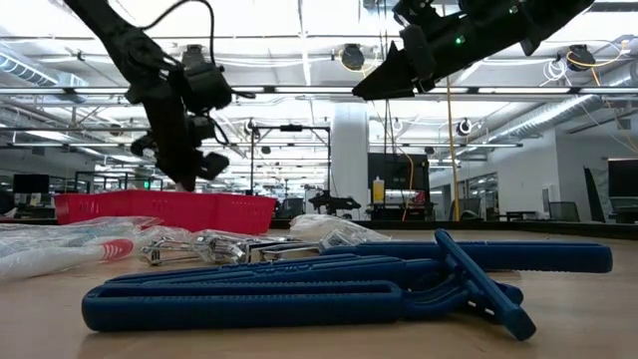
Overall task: Pick & Place Travel size toiletries
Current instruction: Put the right vanity pack into the horizontal right red bin, then put the vanity pack into the horizontal right red bin
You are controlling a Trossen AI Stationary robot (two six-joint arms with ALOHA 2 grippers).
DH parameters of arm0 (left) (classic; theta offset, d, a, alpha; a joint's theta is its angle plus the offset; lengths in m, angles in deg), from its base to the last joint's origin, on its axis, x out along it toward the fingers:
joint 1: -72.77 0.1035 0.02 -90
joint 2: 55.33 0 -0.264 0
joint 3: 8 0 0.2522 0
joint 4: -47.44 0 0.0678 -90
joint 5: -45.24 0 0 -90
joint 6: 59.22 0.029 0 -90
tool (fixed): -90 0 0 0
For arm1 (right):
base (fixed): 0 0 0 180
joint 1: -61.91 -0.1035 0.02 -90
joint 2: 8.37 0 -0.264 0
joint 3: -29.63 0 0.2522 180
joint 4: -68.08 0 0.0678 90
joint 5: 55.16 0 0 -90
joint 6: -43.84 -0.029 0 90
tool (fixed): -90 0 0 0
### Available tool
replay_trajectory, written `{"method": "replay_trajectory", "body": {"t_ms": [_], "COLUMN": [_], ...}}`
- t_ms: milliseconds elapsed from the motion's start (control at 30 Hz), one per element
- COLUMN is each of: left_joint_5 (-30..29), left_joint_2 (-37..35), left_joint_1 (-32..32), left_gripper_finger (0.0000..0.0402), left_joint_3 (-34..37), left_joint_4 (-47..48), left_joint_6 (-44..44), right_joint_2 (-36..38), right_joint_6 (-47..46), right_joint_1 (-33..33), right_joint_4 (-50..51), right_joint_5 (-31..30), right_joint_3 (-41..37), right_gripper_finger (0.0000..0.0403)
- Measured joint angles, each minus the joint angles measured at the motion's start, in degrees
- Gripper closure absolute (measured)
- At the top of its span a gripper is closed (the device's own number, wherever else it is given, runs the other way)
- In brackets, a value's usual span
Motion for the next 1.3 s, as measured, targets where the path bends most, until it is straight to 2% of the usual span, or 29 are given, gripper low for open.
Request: {"method": "replay_trajectory", "body": {"t_ms": [133,333,467,600,700,833,900,1000,1133,1300], "left_joint_5": [1.6,1.9,1.7,1.7,1.6,1.7,3.7,9.9,18.4,21.7], "left_joint_2": [0.9,0.9,0.8,-1.4,-4.2,-8.9,-10.9,-12.1,-11.7,-10.6], "left_joint_1": [-0.3,0.0,0.1,-0.8,-2.2,-5.0,-6.3,-8.0,-9.9,-13.1], "left_gripper_finger": [0.034,0.0212,0.0124,0.0061,0.0029,0.0005,0.0004,0.0011,0.002,0.0027], "left_joint_3": [0.0,0.0,0.0,-0.3,-0.8,-1.0,-1.0,-1.0,-1.0,-0.9], "left_joint_4": [-0.9,-1.8,-4.5,-7.8,-9.8,-12.3,-12.5,-15.4,-17.4,-19.1], "left_joint_6": [3.4,3.3,7.7,11.7,12.6,12.1,10.8,7.7,6.2,5.5], "right_joint_2": [0.0,0.0,0.0,0.0,0.0,-0.2,-2.0,-6.1,-14.0,-21.1], "right_joint_6": [-2.0,-2.4,-2.4,-2.4,-2.5,-5.8,-8.0,-9.0,-7.9,-8.2], "right_joint_1": [0.0,0.0,0.0,0.0,-0.1,-0.2,-1.1,-3.5,-6.3,-7.0], "right_joint_4": [0.0,0.2,0.2,0.3,0.7,1.3,1.1,1.7,-2.3,-6.0], "right_joint_5": [0.0,0.0,0.0,0.0,1.9,13.5,16.8,17.9,18.2,17.9], "right_joint_3": [0.0,0.0,0.0,0.0,-0.1,-0.1,-0.1,-0.1,-0.1,0.3], "right_gripper_finger": [0.0135,0.0135,0.0135,0.0135,0.0135,0.0135,0.0135,0.0135,0.0135,0.0135]}}
